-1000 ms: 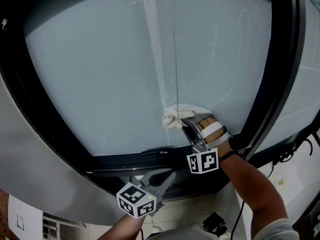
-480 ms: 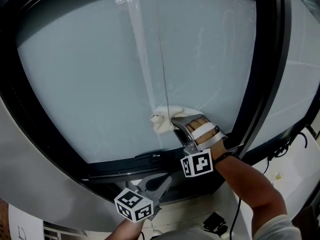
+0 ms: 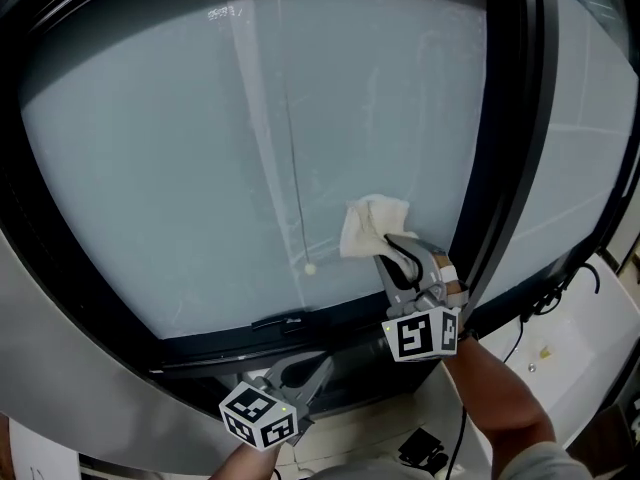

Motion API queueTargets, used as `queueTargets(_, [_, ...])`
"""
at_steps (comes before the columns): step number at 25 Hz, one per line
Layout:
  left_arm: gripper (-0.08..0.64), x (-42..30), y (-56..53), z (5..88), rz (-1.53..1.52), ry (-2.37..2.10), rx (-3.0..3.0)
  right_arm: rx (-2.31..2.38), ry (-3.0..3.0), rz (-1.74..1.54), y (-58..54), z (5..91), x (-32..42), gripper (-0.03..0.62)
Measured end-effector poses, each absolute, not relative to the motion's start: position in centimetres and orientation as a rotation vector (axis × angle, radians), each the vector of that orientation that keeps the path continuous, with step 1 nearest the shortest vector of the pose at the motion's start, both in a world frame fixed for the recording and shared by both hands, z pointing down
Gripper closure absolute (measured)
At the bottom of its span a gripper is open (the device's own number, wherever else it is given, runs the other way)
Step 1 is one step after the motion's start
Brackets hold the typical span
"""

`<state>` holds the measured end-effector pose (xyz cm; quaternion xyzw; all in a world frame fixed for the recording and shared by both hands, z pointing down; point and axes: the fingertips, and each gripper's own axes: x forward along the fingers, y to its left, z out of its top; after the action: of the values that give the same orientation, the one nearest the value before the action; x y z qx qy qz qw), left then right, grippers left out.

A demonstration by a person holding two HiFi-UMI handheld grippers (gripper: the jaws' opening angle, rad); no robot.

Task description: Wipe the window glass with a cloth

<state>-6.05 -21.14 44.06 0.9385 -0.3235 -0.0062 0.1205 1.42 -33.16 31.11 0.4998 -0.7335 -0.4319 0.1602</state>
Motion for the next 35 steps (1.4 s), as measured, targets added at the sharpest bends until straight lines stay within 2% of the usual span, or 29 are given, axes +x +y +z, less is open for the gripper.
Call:
queueTargets(4, [0.543, -5.3, -21.0, 44.3, -0.01, -0.928, 2.751, 1.816, -2.355, -0.927, -35.0, 28.9, 8.1, 0.506])
queueTargets(13, [0.543, -5.6, -21.2, 44.1, 0.001, -0.947, 2.753, 2.167, -2.134, -0.793, -37.2, 27.5, 17.1, 0.505])
queueTargets(24, [0.543, -5.5, -21.1, 44.1, 0.009, -0.948, 2.75, 2.225, -2.232, -0.37, -41.8, 31.5, 18.9, 0.505])
queueTargets(35, [0.543, -6.7, -21.6, 44.3, 0.006, -0.976, 2.731, 2.156, -2.28, -0.342, -43.2, 32.1, 17.2, 0.503])
